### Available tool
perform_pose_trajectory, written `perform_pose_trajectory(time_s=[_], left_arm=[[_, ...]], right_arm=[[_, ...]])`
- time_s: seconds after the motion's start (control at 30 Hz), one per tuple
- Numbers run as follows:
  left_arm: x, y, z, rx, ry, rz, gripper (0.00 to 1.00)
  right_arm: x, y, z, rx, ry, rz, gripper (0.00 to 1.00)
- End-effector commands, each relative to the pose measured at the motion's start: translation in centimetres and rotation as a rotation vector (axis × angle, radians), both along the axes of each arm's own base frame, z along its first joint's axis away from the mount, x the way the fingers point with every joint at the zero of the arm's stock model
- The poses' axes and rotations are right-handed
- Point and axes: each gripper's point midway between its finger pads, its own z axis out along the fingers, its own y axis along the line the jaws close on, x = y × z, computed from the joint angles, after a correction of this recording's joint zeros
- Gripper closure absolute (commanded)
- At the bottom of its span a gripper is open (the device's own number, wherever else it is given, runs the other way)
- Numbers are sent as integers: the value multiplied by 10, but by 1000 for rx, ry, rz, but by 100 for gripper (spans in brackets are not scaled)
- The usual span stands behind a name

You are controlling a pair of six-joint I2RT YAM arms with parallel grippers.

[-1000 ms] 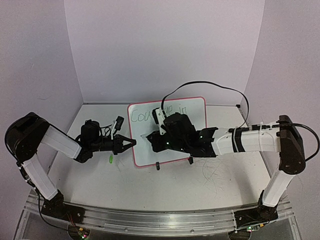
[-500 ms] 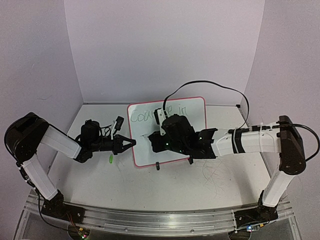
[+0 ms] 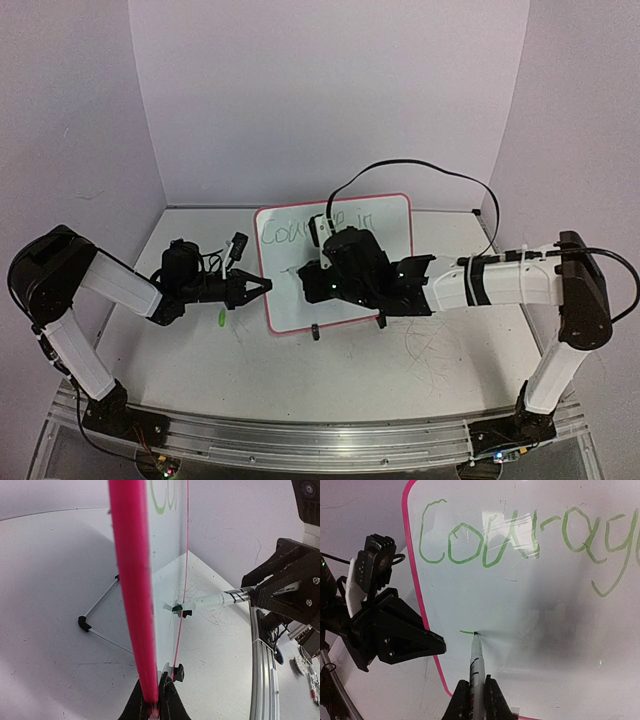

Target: Write a sentence on the whiteboard

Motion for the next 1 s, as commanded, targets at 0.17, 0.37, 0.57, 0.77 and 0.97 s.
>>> perform_pose_trajectory(time_s=[0.17, 0.37, 0.57, 0.77, 0.97], left_arm=[[17, 7, 17, 20, -120, 79, 100], [18, 8, 18, 21, -124, 82, 100], [18, 8, 18, 22, -125, 83, 100], [19, 7, 19, 23, -126, 83, 100], [19, 7, 17, 26, -124, 85, 100]], right_arm=[[18, 4, 27, 29, -62, -43, 100], [16, 11, 18, 28, -36, -16, 100], [12, 13, 9, 25, -12, 5, 100], [6, 9, 0, 17, 15, 14, 100], [-1, 2, -14, 1, 48, 15, 100]])
